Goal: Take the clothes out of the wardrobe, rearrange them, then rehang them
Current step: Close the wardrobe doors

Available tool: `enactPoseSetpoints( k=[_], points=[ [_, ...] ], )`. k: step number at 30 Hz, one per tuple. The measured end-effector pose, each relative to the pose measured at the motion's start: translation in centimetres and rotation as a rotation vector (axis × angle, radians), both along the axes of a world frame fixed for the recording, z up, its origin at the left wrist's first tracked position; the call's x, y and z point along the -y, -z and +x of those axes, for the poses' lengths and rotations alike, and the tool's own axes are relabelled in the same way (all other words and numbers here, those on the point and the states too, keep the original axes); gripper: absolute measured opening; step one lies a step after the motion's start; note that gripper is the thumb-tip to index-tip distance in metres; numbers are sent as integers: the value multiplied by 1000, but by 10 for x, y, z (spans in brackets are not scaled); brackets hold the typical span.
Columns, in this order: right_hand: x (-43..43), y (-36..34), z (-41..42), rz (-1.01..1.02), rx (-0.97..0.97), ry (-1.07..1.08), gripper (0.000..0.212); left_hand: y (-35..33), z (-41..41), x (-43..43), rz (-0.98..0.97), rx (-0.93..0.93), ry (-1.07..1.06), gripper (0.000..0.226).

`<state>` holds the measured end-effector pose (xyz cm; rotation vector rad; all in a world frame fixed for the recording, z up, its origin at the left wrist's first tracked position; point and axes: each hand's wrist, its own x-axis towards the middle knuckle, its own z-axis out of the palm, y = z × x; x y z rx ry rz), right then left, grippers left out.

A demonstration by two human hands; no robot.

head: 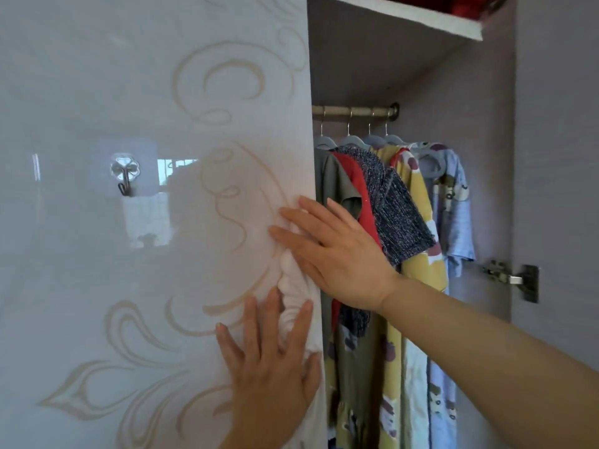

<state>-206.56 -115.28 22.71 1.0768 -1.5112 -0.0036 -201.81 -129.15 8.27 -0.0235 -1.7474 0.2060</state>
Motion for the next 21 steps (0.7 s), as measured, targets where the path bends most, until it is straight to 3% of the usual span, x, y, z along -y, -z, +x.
enactPoseSetpoints(
  k=[6, 12, 21],
  points=[
    [-76, -5, 32, -83, 141, 204, 44, -34, 11, -65, 45, 10, 233, 47],
    [-184, -5, 74, -145, 104, 385, 39, -65, 24, -171, 3, 137, 476, 45],
    [-348, -8, 164, -294, 26, 435, 38, -106, 62, -352, 12, 144, 748, 46]
  ],
)
